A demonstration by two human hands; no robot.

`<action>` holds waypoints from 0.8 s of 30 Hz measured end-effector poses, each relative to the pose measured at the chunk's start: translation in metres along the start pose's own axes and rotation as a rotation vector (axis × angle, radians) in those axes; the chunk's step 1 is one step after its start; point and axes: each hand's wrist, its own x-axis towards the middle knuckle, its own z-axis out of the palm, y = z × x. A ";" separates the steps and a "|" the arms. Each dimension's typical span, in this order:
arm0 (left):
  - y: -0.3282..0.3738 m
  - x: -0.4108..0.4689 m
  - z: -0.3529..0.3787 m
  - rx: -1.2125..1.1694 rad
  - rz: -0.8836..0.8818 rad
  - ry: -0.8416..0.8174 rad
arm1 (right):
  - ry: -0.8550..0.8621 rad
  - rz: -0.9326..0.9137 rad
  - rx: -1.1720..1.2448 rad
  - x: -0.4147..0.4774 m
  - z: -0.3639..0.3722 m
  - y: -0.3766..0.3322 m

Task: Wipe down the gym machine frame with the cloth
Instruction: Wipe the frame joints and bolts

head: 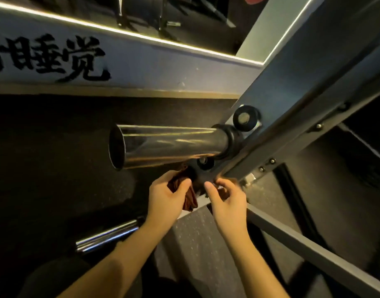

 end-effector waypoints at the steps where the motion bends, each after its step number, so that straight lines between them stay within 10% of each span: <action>1: 0.011 -0.002 -0.003 -0.036 -0.062 -0.047 | -0.062 0.065 0.043 0.000 -0.007 -0.006; 8: 0.073 -0.029 -0.038 -0.099 -0.422 -0.207 | -0.027 0.328 0.120 -0.009 -0.056 -0.071; 24: 0.297 -0.053 -0.101 -0.054 -0.492 -0.544 | -0.328 0.568 0.563 -0.076 -0.146 -0.247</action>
